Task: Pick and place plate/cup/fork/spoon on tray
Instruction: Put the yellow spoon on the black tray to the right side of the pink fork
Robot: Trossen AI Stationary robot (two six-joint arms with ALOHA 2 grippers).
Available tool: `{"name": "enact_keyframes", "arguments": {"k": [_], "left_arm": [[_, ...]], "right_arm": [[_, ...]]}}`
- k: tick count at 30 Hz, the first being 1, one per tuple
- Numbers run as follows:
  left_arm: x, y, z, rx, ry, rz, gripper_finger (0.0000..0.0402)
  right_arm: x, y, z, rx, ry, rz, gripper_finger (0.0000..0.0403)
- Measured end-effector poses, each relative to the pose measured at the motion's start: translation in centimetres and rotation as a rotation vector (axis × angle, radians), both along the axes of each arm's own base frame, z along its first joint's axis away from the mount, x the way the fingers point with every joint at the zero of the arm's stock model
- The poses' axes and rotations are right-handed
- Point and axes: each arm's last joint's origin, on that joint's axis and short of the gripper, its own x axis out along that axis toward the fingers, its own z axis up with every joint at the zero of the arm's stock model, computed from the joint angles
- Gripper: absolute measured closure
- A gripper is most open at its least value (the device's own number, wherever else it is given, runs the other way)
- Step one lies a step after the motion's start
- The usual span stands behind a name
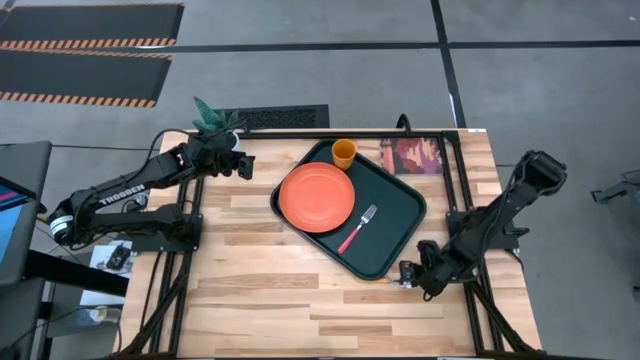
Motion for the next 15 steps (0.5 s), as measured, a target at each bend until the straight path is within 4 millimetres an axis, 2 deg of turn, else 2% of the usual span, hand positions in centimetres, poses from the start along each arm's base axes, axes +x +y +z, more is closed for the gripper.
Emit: {"name": "enact_keyframes", "arguments": {"k": [4,11,15], "left_arm": [[0.00,0.01,0.00,0.000,0.000,0.001,0.0231],[-0.01,0.01,0.00,0.003,0.002,0.005,0.0231],[-0.03,0.04,0.01,0.011,0.008,0.007,0.0231]], "right_arm": [[0.19,0.25,-0.46,-0.009,0.011,0.003,0.0250],[0.35,0.48,-0.12,0.005,-0.029,0.032,0.0378],[-0.05,0.65,0.24,0.004,-0.050,0.080,0.0388]]}}
